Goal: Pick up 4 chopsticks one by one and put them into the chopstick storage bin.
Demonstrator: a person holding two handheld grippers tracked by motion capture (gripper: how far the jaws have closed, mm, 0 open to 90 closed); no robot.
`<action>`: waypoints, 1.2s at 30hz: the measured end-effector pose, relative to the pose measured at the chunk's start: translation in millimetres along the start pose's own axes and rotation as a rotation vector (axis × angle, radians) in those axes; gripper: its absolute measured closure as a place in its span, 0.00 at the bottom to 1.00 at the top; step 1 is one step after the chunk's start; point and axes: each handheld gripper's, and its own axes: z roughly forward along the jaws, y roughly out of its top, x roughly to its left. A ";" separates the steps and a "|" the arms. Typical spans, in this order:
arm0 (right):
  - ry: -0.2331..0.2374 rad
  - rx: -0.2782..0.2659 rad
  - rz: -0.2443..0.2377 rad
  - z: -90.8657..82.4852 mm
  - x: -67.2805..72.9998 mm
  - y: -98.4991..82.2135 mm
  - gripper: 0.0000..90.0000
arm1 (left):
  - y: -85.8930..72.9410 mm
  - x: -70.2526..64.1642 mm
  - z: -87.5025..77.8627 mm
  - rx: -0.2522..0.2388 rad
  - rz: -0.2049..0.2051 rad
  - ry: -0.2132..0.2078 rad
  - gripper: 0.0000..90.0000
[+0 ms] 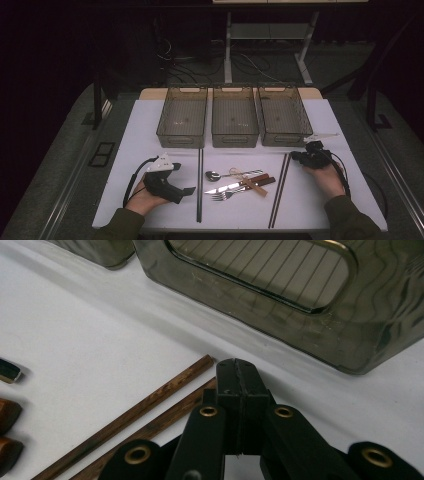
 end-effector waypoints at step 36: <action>0.034 0.007 -0.044 14.4 18.7 13.8 1.00 | 0.2 0.7 -0.9 -0.005 -0.002 -0.004 0.00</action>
